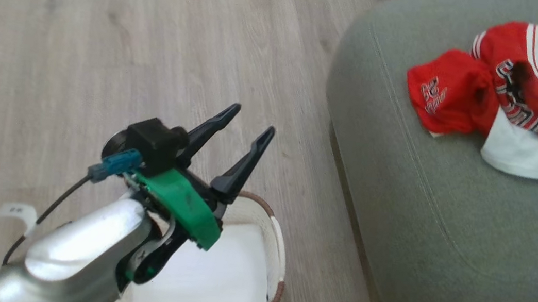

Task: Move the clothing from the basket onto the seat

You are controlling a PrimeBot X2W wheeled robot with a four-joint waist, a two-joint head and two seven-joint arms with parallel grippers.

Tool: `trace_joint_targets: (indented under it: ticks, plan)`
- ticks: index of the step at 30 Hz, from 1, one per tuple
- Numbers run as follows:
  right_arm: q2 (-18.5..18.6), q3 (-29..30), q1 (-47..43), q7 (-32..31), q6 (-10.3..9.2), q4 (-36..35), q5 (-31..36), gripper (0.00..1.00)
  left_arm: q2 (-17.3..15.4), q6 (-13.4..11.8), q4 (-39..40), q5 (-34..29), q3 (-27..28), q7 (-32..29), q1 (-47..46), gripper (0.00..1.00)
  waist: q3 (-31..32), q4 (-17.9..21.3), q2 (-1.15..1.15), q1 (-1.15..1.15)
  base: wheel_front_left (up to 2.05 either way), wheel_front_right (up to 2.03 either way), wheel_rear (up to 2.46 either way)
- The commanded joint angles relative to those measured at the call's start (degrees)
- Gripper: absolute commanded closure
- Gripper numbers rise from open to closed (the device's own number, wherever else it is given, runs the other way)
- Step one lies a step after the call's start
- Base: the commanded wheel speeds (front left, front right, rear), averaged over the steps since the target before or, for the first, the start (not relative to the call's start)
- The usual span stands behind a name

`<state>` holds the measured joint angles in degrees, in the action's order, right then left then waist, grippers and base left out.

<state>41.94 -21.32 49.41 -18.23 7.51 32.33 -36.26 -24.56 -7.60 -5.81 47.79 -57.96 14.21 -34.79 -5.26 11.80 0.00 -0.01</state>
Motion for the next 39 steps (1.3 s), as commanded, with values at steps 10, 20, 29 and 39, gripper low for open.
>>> trace_joint_targets:
  ticks: [10, 20, 29, 39]
  plan:
    - [-2.87, 15.71, -15.85, 12.74, -0.02, -14.44, 5.07, 0.0, -3.99, -3.58, 3.47, -0.1, 10.49, 0.77, 5.8, 0.0, 6.26, -7.64, 0.0, 0.01, 0.0, 0.0, 0.0]
    - [-16.83, 28.41, -36.51, 16.93, -0.02, -29.69, 9.08, 0.0, -5.81, -6.51, 6.23, -3.09, 20.39, 0.78, 14.57, 0.0, 6.39, -11.76, 0.0, 0.01, 0.0, 0.0, 0.0]
    - [-27.47, 27.75, -46.53, 19.84, -0.02, -34.08, 12.85, 0.0, -3.34, -7.9, 8.98, -7.82, 31.46, 0.78, 24.27, 0.0, 6.41, -12.53, 0.0, 0.01, 0.0, 0.0, 0.0]
    - [-30.29, 23.47, -51.99, 27.48, -0.02, -35.2, 13.6, 0.0, 1.75, -6.32, 10.89, -18.12, 42.1, 0.78, 33.83, 0.0, 6.22, -13.07, 0.0, 0.01, 0.0, 0.0, 0.0]
